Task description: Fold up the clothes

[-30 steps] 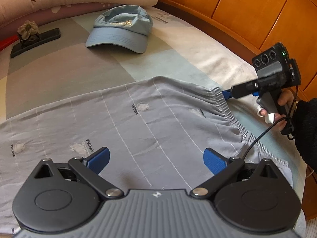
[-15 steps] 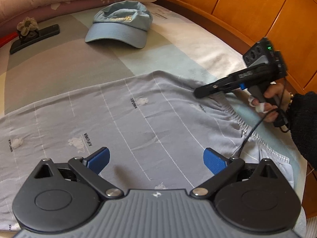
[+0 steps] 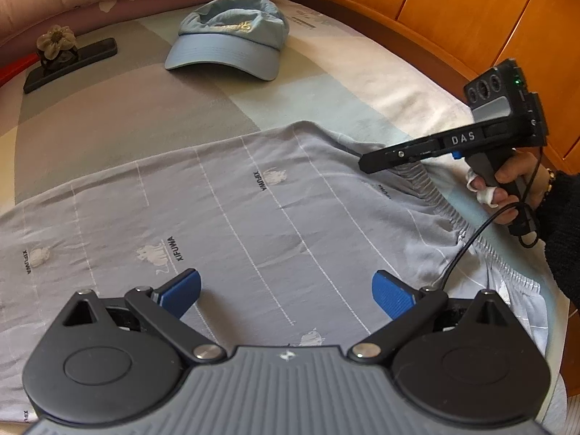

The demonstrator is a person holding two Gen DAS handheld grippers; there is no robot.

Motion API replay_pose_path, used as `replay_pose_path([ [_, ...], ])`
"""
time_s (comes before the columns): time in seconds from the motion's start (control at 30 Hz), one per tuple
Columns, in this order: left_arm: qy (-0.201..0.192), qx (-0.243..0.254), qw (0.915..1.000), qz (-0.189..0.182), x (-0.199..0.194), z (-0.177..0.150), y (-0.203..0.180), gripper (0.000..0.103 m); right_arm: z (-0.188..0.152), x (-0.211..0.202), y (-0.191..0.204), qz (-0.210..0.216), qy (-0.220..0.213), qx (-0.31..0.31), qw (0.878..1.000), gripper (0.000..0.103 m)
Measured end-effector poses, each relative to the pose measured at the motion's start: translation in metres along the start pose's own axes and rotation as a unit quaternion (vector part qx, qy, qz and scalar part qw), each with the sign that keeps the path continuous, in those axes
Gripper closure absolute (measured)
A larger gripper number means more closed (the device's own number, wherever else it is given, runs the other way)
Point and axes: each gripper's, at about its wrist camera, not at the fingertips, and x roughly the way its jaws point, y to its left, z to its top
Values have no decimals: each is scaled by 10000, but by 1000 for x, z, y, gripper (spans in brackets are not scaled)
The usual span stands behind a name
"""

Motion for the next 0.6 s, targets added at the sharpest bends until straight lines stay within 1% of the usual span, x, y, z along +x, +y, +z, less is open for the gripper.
replay_pose_path([
  [0.03,-5,14,10000,-1,-1,0,0,3,0,0,5,-167,10,-135,9998,89],
  [0.1,-26,64,10000,-6,-3,0,-1,3,-2,0,15,-421,9,-321,9986,90],
  [0.2,-90,193,9998,-2,-8,-3,-3,3,-3,-1,24,-671,-4,-427,9968,90],
  [0.37,-146,631,9978,106,-16,-9,-8,3,-5,-9,44,-802,-51,-496,9955,90],
  [0.5,-162,1015,9946,113,-21,-13,-7,3,-7,-20,67,-924,-55,-606,9939,90],
  [0.6,-305,1497,9879,270,-20,-15,-7,3,-11,-25,87,-978,11,-695,9928,89],
])
